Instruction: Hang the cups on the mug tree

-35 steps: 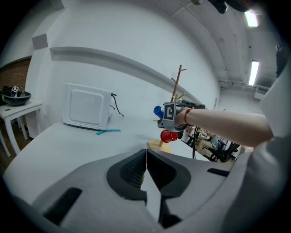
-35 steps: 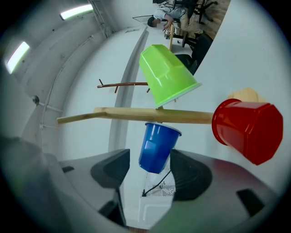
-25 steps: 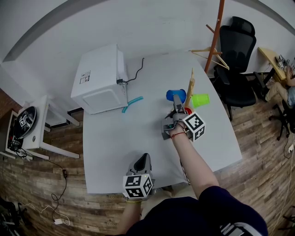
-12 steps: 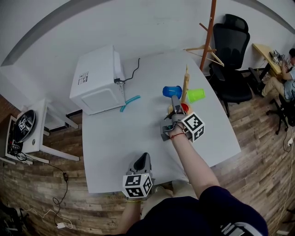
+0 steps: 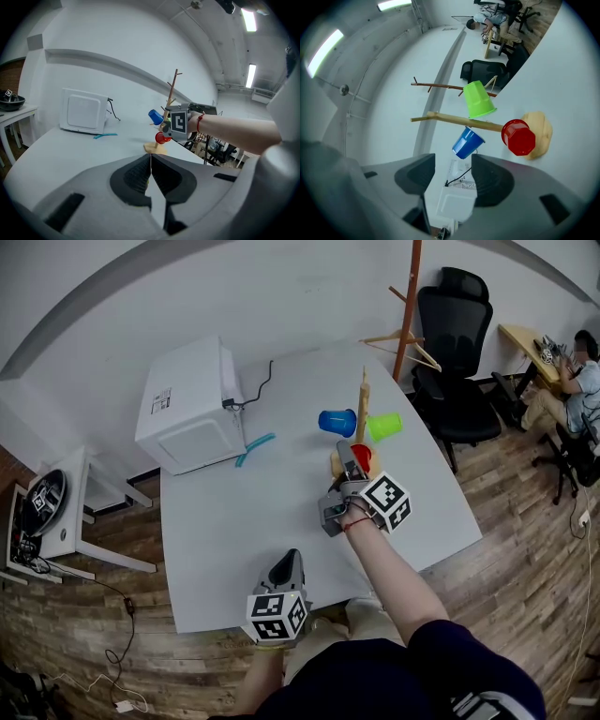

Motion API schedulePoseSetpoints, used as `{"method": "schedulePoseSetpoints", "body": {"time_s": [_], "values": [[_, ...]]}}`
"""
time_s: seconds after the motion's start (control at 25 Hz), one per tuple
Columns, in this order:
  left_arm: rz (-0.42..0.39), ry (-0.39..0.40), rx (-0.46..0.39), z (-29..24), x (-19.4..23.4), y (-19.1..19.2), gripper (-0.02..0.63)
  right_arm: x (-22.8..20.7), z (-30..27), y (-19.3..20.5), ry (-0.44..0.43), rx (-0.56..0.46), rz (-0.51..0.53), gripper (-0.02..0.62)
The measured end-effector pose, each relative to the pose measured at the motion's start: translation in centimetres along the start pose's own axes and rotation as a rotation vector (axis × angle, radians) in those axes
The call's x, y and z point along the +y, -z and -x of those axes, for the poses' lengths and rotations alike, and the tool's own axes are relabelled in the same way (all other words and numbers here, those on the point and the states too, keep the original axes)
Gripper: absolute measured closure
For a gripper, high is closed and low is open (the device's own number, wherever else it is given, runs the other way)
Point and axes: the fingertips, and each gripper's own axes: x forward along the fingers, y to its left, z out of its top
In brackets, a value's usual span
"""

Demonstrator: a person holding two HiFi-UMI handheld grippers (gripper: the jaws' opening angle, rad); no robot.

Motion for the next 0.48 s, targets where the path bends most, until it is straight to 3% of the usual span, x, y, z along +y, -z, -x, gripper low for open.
{"method": "schedulePoseSetpoints", "body": {"time_s": [0.48], "values": [[-0.009,0.011,-0.026,1.2,-0.6,0.0,0.586,1.3,4.3,2.6,0.038,0.160,0.340,0.526]]}}
